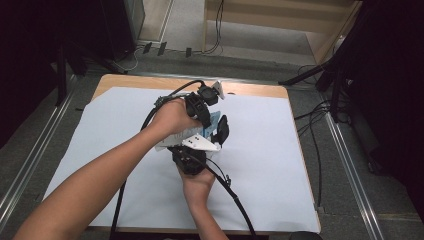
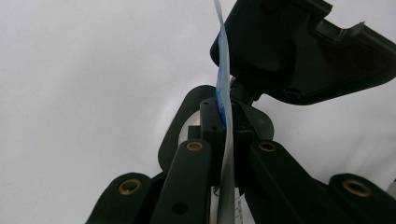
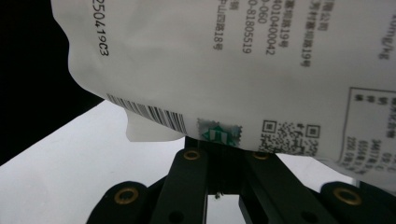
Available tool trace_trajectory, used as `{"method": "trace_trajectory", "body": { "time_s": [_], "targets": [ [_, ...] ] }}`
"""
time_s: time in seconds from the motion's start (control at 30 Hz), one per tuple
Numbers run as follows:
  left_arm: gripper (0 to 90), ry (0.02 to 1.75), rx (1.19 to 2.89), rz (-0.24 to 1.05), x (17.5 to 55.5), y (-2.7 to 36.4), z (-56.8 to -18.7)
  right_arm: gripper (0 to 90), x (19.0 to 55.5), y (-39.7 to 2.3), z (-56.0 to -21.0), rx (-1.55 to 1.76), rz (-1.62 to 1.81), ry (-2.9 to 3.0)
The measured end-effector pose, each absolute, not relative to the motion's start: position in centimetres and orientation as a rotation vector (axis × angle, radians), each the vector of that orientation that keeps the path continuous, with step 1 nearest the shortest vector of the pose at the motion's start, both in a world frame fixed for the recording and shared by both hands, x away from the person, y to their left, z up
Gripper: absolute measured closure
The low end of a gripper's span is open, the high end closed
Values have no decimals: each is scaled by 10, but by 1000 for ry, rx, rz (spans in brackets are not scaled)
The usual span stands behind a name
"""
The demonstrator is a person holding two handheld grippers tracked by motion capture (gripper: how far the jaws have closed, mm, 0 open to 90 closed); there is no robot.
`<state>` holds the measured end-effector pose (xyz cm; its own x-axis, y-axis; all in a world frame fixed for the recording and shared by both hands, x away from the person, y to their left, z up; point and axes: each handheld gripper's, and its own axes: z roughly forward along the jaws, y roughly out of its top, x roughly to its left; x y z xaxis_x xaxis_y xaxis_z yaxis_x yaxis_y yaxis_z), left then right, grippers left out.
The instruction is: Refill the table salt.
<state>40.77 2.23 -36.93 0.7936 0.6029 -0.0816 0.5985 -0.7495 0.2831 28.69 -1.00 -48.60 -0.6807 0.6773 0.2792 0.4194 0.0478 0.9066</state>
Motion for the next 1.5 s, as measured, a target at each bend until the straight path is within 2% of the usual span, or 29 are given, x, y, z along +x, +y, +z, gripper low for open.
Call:
{"method": "trace_trajectory", "body": {
  "time_s": [1.5],
  "targets": [
    [898, 951, 2665, 7, 411, 25, -364, 900, 284, -5, -487, 1069, 1687, 2128]
  ]
}}
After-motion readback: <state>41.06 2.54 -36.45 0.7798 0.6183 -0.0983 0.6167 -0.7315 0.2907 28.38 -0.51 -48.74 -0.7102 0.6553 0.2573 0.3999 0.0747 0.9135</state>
